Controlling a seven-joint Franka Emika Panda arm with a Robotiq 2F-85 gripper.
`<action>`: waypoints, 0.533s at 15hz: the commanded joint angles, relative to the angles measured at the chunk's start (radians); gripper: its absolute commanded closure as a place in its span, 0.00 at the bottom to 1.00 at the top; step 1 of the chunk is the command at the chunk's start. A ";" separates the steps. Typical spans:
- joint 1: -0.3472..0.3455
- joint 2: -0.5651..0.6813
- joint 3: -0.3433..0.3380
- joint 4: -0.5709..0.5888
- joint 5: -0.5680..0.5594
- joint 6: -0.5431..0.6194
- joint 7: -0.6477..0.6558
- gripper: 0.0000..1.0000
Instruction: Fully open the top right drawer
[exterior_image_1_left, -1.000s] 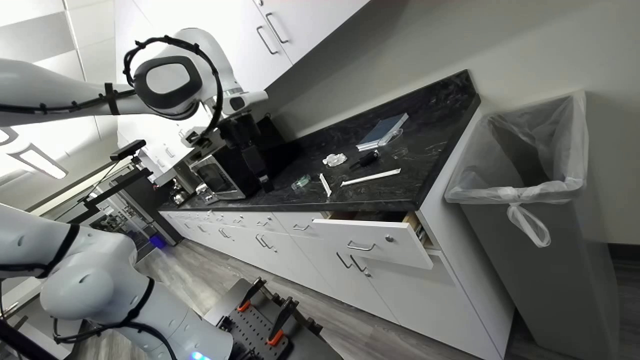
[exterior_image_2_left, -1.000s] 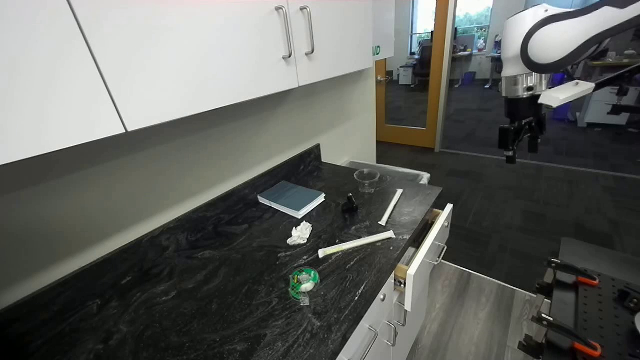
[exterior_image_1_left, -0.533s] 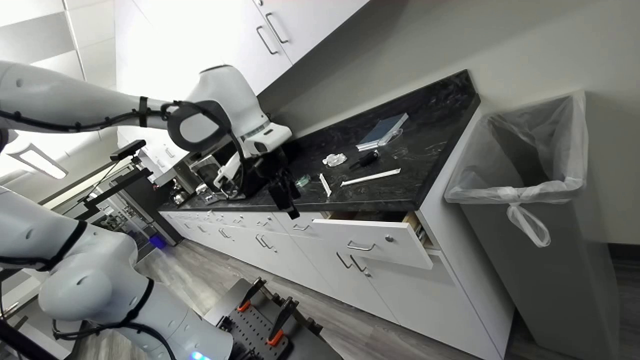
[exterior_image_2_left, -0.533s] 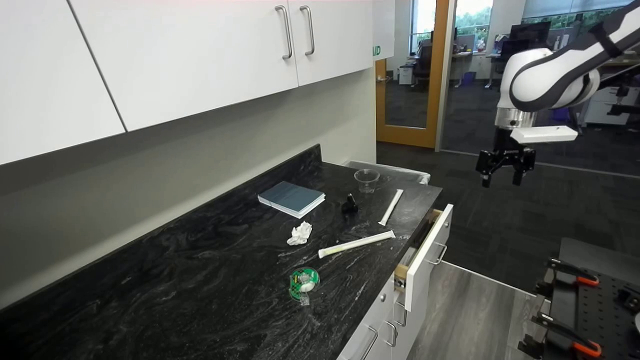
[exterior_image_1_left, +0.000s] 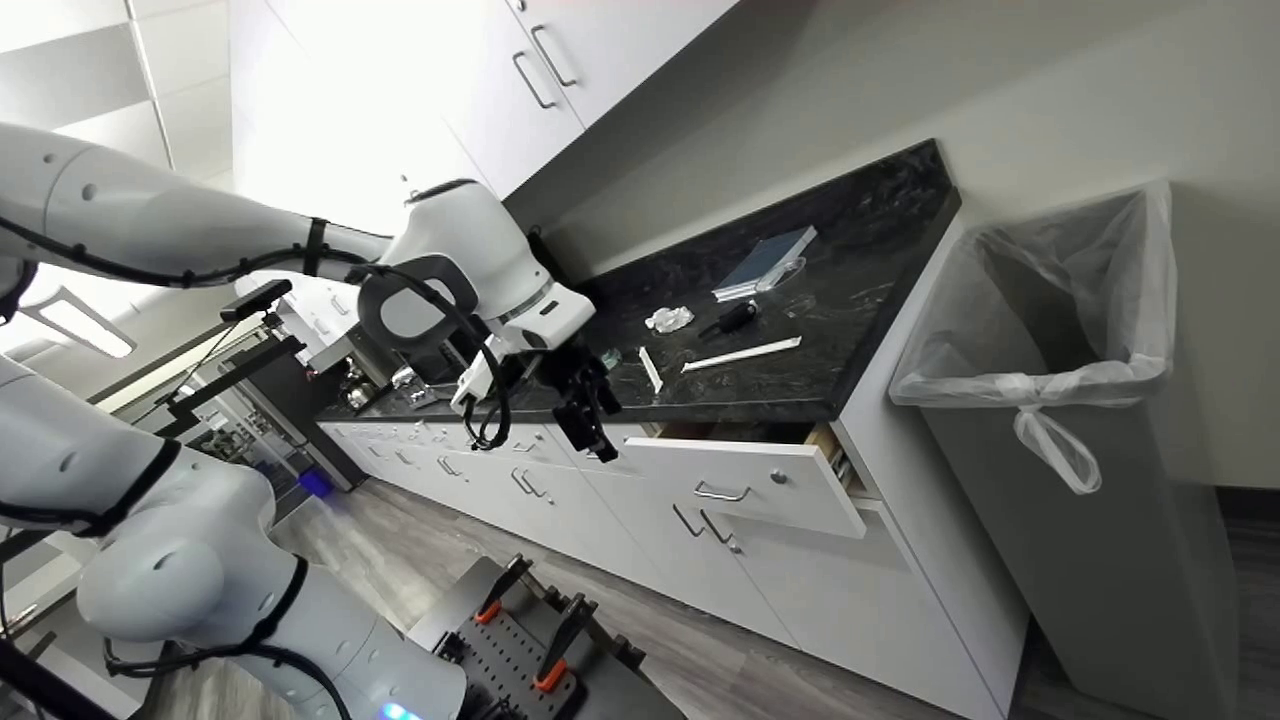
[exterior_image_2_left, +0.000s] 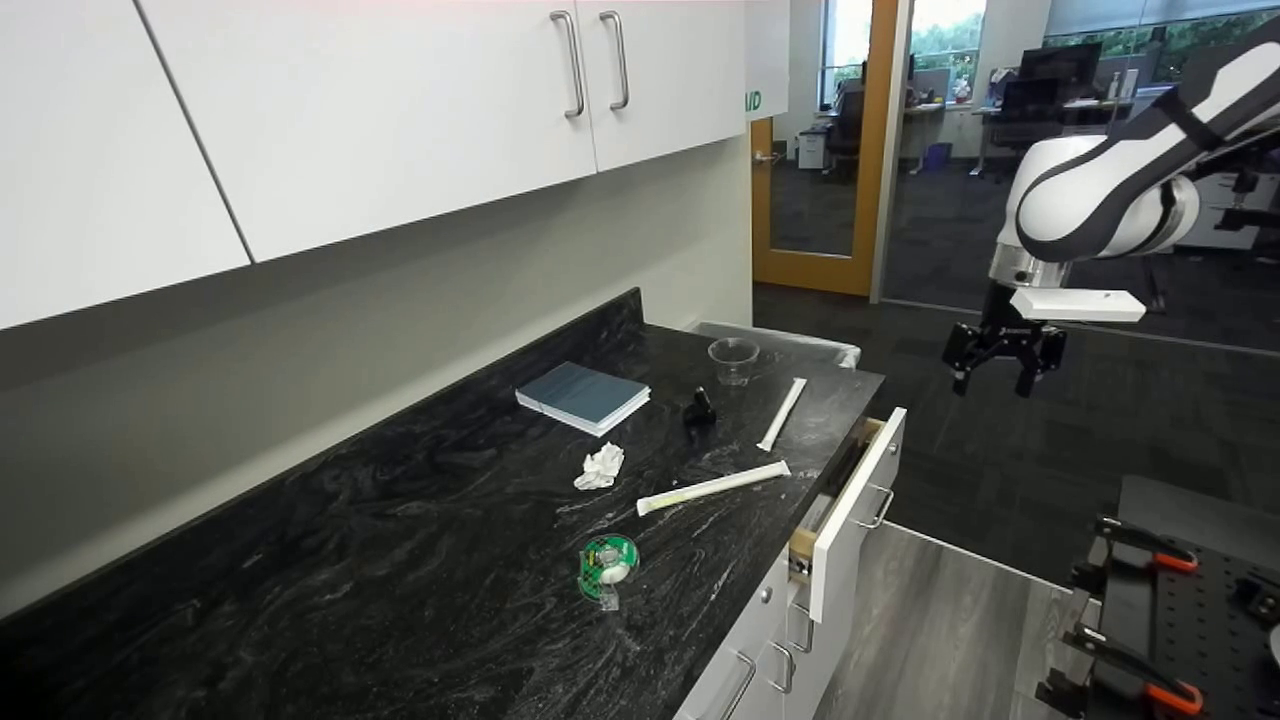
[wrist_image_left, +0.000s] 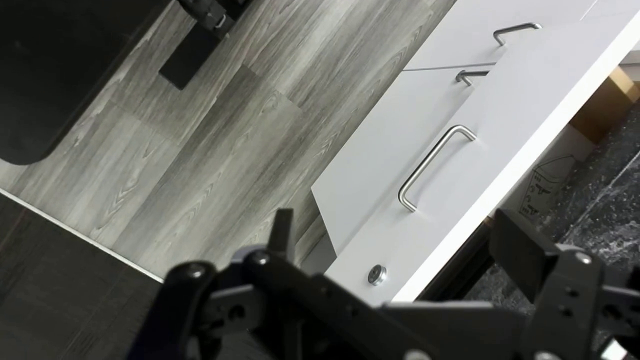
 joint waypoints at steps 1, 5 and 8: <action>0.003 0.022 -0.002 0.004 0.055 0.010 -0.001 0.00; 0.041 0.109 -0.030 -0.010 0.315 0.141 -0.077 0.00; 0.091 0.177 -0.039 -0.006 0.586 0.271 -0.200 0.00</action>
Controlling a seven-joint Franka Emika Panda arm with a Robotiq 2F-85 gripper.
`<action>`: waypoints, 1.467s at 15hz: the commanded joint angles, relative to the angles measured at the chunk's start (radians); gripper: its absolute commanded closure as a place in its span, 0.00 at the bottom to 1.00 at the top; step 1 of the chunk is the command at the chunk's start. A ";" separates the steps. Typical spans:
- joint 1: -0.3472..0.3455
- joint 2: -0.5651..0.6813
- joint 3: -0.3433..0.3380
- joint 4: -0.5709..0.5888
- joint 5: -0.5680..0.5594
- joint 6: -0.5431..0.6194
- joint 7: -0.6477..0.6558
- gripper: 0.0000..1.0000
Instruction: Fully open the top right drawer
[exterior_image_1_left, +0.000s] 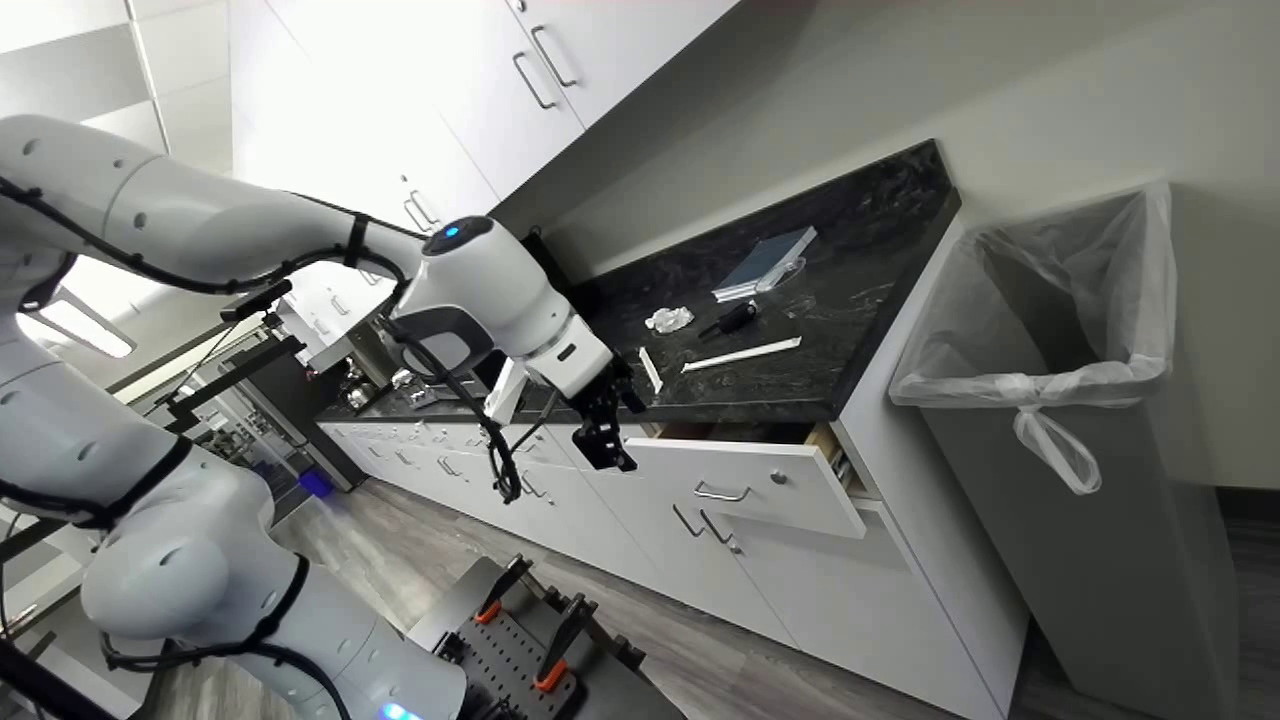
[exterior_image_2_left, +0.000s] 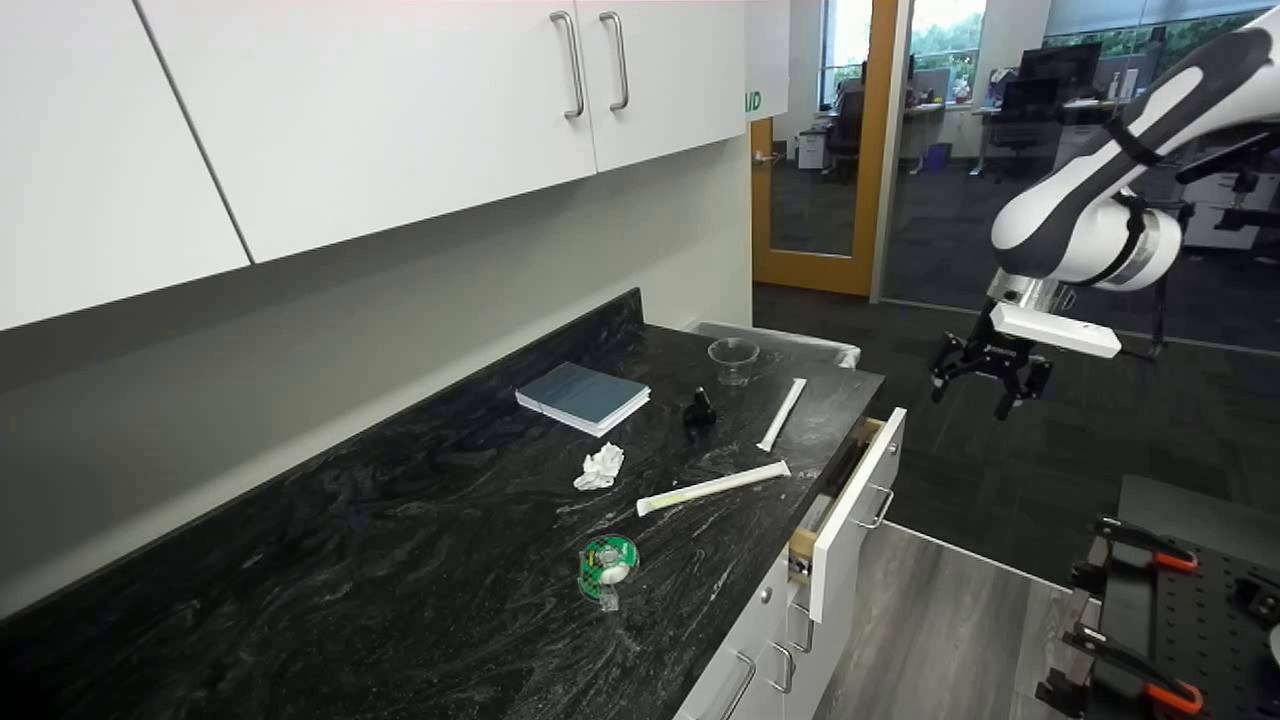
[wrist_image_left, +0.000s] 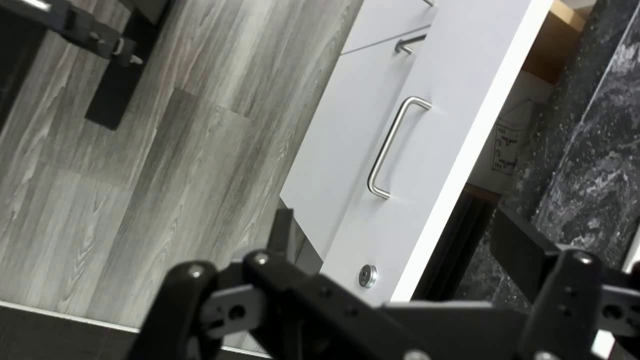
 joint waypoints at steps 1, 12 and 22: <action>0.068 0.089 -0.019 0.018 0.281 0.126 -0.136 0.00; 0.083 0.489 0.070 0.276 0.910 0.232 -0.537 0.00; 0.087 0.629 0.088 0.444 1.161 0.247 -0.758 0.15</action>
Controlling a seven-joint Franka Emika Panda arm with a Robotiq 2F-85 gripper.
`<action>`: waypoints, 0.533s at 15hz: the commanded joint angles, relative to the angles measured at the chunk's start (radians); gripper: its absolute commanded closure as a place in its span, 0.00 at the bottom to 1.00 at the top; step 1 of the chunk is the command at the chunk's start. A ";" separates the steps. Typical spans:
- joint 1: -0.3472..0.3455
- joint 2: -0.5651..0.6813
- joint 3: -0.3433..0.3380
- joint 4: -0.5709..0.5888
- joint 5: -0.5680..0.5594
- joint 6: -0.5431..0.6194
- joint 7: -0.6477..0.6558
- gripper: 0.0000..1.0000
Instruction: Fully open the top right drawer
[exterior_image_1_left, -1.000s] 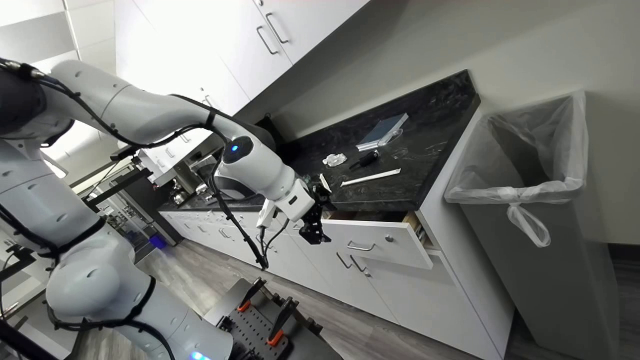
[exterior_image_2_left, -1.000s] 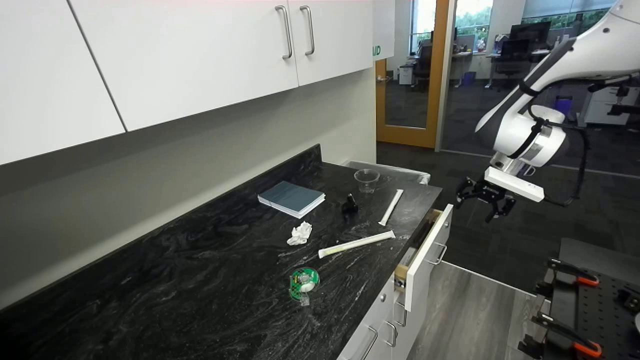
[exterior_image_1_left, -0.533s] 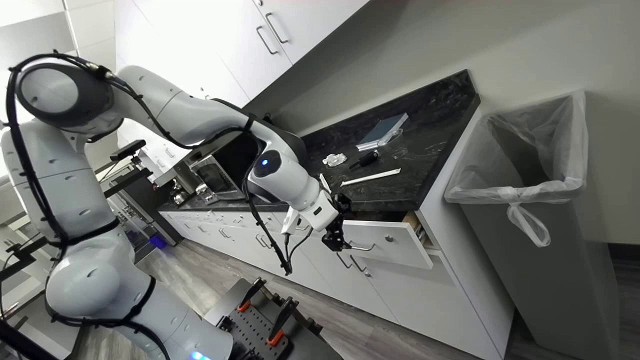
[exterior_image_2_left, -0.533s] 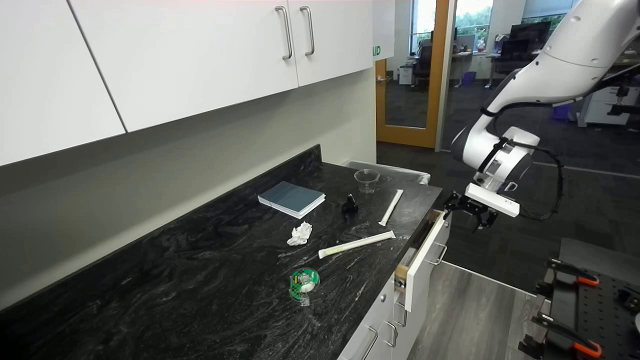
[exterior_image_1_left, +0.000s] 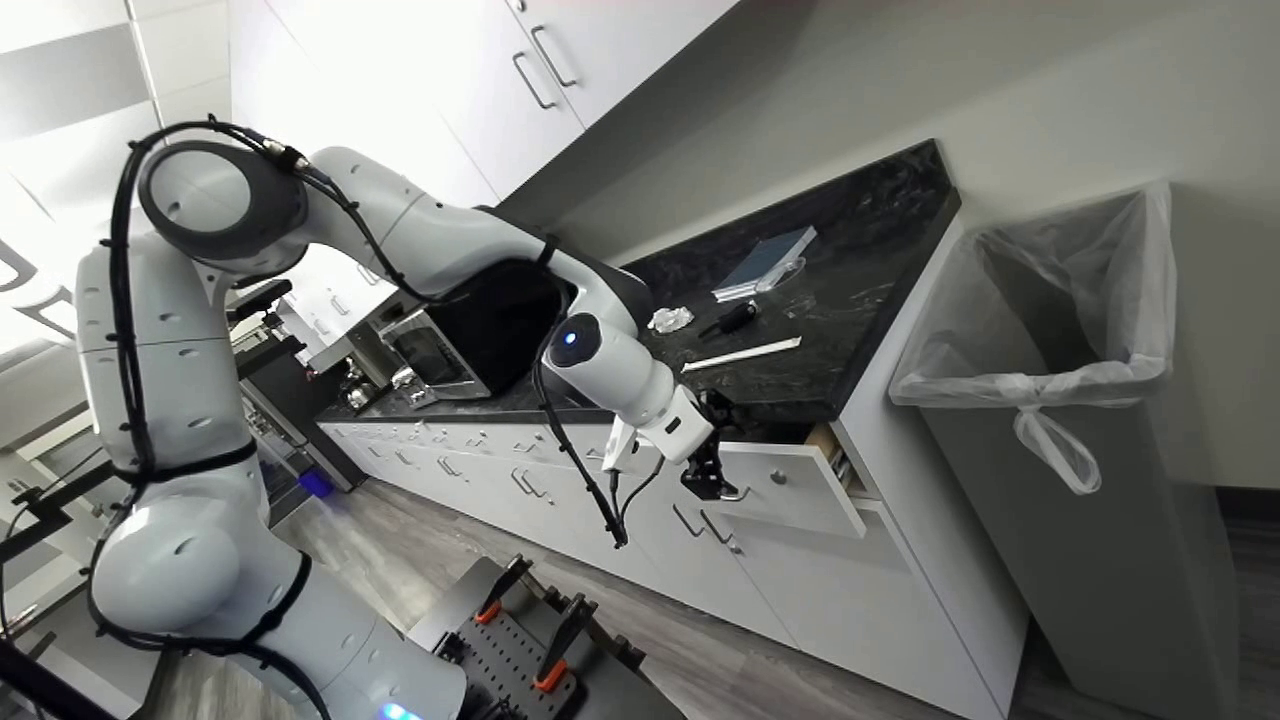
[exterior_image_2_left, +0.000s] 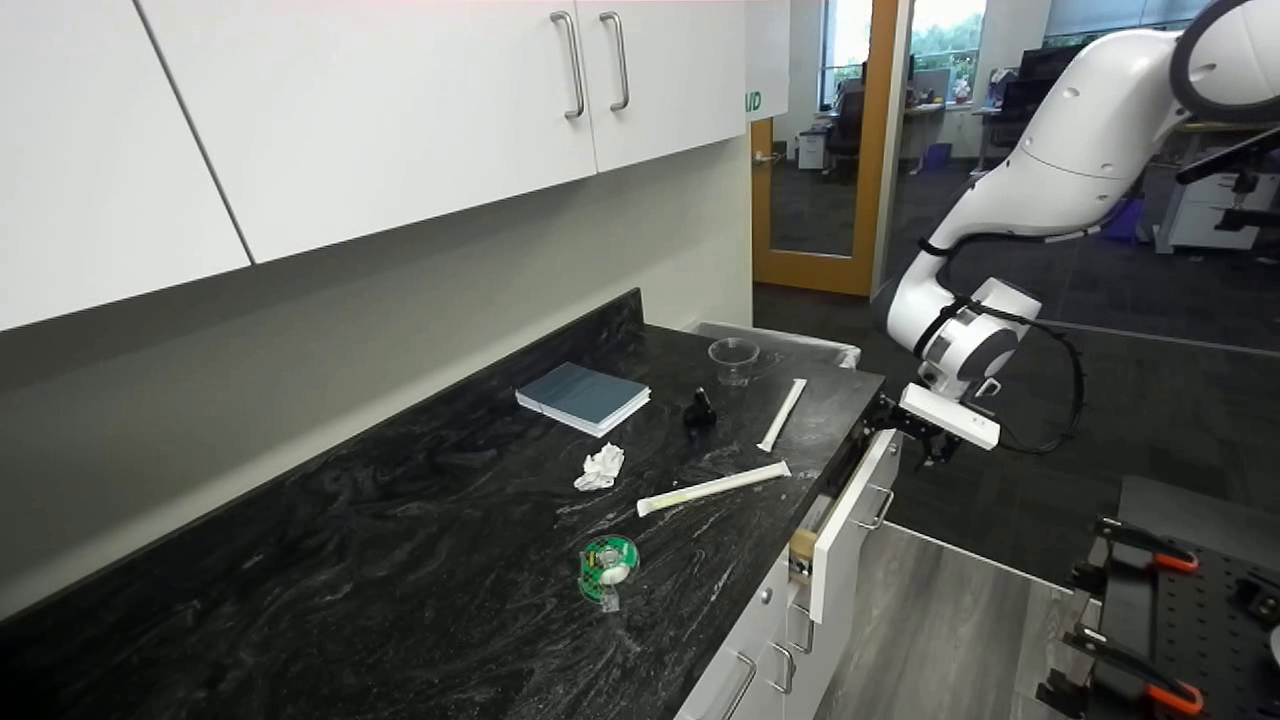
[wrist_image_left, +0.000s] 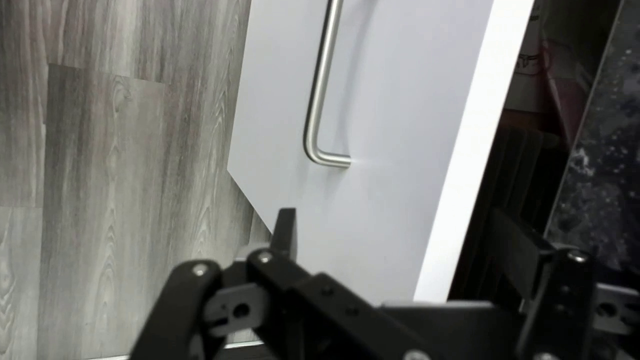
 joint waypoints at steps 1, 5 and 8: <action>0.000 0.001 0.003 0.031 0.127 0.019 -0.117 0.19; 0.009 0.021 -0.004 0.044 0.195 0.024 -0.174 0.54; 0.012 0.019 -0.006 0.038 0.229 0.024 -0.202 0.77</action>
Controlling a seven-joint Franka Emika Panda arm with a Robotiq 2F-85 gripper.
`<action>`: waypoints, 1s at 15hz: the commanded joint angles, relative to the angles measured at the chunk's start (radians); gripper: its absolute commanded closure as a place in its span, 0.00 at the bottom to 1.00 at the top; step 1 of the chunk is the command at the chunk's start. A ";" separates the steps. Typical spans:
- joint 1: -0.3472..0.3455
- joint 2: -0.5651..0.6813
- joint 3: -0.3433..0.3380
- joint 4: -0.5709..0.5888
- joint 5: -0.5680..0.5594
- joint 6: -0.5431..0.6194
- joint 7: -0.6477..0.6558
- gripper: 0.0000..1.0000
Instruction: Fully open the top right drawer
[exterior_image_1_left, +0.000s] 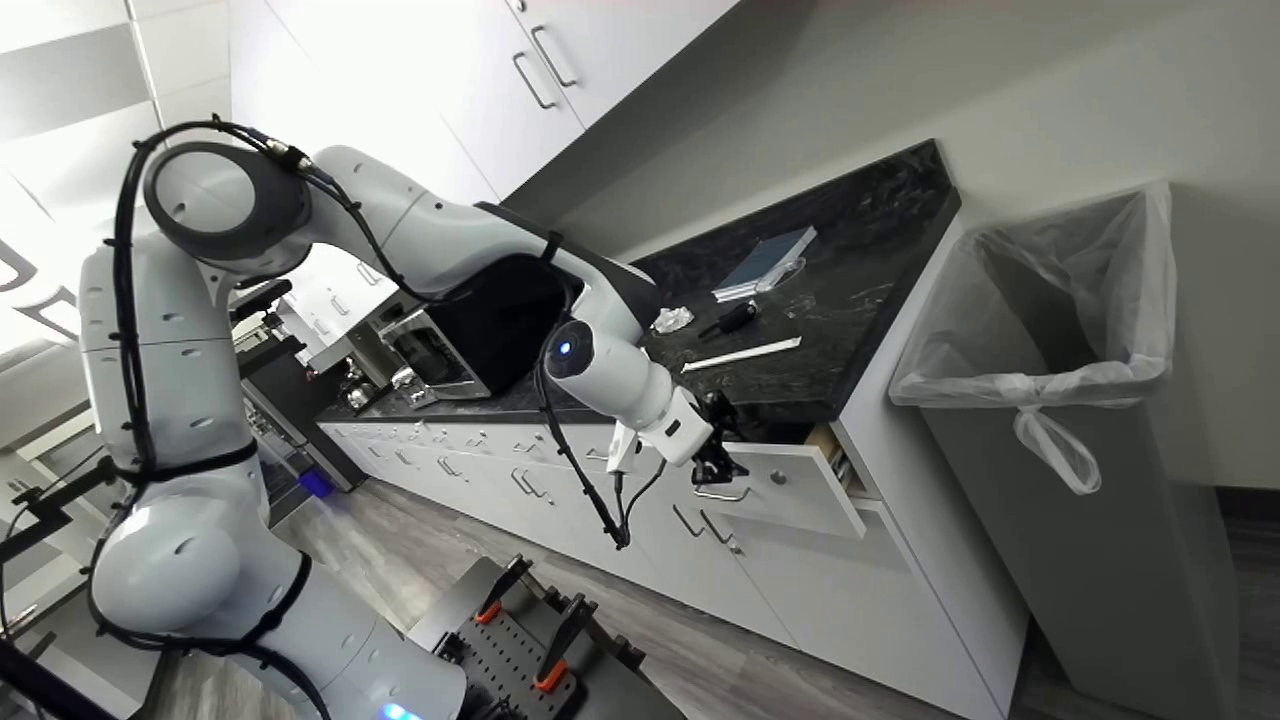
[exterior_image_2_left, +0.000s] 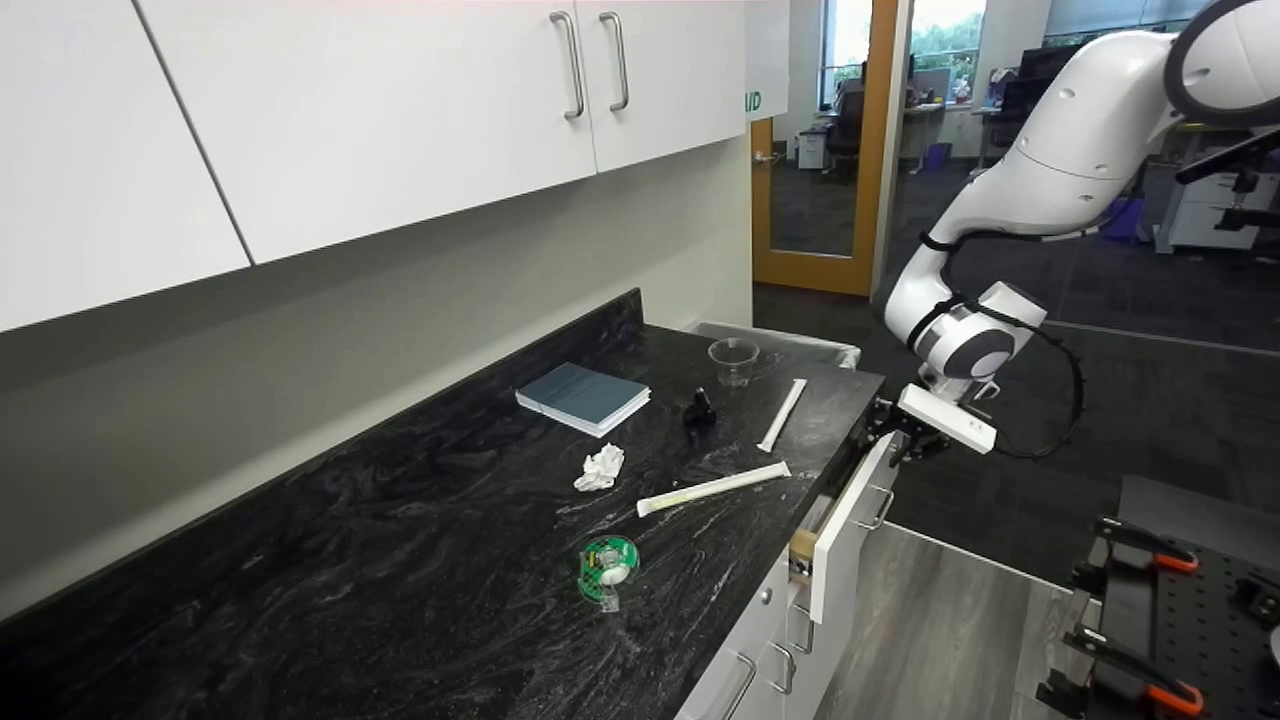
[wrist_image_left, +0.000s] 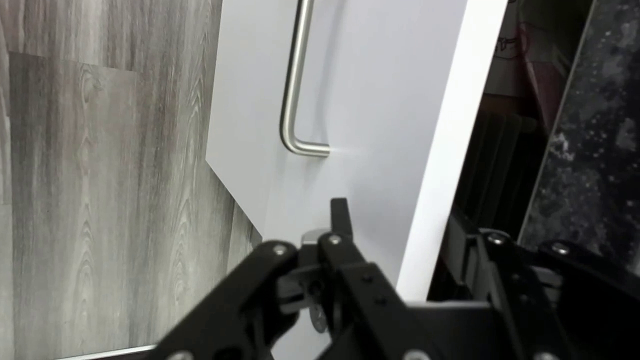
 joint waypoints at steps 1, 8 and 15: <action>0.011 0.003 -0.005 0.007 0.052 0.022 -0.043 0.85; 0.035 -0.058 -0.039 -0.168 -0.370 -0.001 0.284 0.88; 0.189 -0.124 -0.258 -0.375 -0.958 -0.054 0.698 0.88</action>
